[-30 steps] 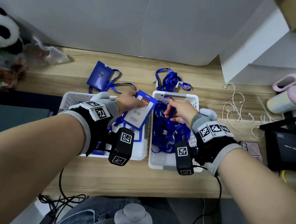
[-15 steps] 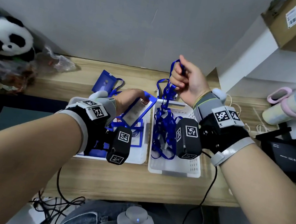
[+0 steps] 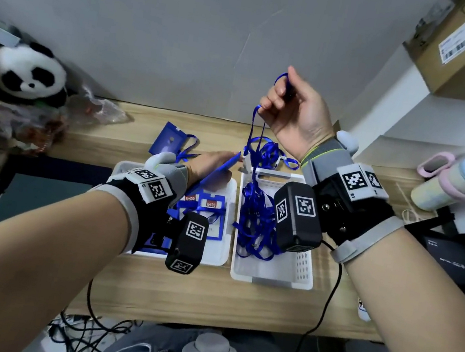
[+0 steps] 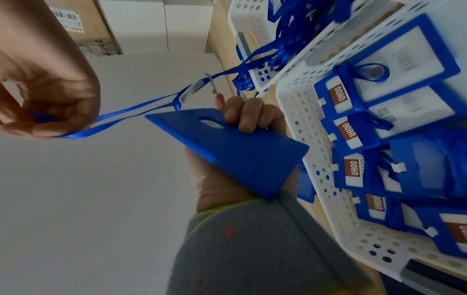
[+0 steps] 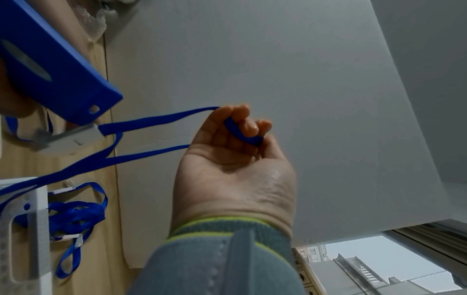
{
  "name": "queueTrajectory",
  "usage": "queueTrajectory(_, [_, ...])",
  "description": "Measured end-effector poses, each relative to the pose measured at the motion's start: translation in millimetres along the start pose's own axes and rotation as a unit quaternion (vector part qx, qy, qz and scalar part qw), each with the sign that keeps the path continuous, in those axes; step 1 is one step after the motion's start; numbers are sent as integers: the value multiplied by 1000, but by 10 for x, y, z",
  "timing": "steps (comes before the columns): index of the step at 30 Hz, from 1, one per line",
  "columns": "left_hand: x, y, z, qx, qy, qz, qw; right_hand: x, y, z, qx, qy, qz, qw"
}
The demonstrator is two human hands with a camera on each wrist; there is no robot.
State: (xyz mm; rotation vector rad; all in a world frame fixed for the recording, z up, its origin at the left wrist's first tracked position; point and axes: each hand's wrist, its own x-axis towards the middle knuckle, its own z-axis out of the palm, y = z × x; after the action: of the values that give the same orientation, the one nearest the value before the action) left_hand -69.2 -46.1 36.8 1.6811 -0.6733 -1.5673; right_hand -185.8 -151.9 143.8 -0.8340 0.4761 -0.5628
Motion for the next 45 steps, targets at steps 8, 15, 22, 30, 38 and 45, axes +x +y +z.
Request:
queueTrajectory(8, [-36,95,199,-76,-29,-7,997,46,-10,-135,25,-13,18,999])
queueTrajectory(15, [7,116,347,-96,-33,-12,995,50,-31,-307,40,2,23,999])
queueTrajectory(22, [70,123,341,-48,17,11,999,22,-39,-580,-11,96,48,994])
queueTrajectory(30, [137,68,298,111,119,34,986,53,207,-890,-520,210,215,800])
queueTrajectory(38, [155,30,226,262,152,16,953,93,559,-471,-533,-25,124,837])
queueTrajectory(45, [80,-53,32,307,130,8,943,247,701,-421,-631,-72,225,739])
